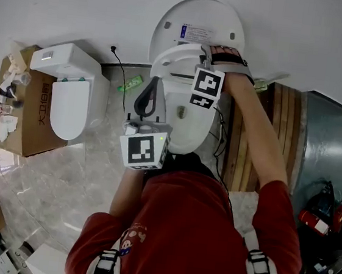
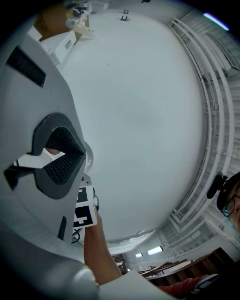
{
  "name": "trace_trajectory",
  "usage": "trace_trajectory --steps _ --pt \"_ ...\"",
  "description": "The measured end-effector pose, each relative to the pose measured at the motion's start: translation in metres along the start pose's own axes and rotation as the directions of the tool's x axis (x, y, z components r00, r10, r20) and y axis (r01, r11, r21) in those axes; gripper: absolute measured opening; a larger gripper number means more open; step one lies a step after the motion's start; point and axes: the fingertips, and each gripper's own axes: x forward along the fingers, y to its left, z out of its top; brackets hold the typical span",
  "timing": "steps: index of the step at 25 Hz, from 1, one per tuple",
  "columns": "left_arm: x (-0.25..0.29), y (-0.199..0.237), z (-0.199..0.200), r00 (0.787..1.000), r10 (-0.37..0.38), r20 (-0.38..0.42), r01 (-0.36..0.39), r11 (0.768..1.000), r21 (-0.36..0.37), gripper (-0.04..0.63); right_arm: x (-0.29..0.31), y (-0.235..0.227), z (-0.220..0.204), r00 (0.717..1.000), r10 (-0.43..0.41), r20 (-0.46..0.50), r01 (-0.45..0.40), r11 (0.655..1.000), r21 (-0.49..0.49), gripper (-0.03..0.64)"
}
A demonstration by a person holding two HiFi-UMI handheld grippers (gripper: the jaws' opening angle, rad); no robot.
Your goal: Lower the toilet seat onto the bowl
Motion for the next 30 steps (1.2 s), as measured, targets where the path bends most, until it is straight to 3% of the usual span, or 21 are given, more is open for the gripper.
trace_trajectory --steps 8,21,30 --pt "-0.039 -0.001 -0.002 1.0 0.011 -0.016 -0.011 1.0 0.006 0.012 -0.025 0.024 0.011 1.0 -0.017 0.012 0.016 0.999 0.033 0.129" --pt "-0.1 0.006 -0.014 0.995 -0.095 -0.002 0.095 0.995 -0.025 0.012 -0.068 0.081 0.027 0.998 -0.023 -0.056 0.026 0.998 0.055 0.127" --pt "-0.122 0.003 -0.019 0.993 -0.116 -0.002 0.116 0.993 -0.037 0.012 -0.089 0.119 0.035 0.998 -0.019 -0.061 0.022 0.998 0.054 0.127"
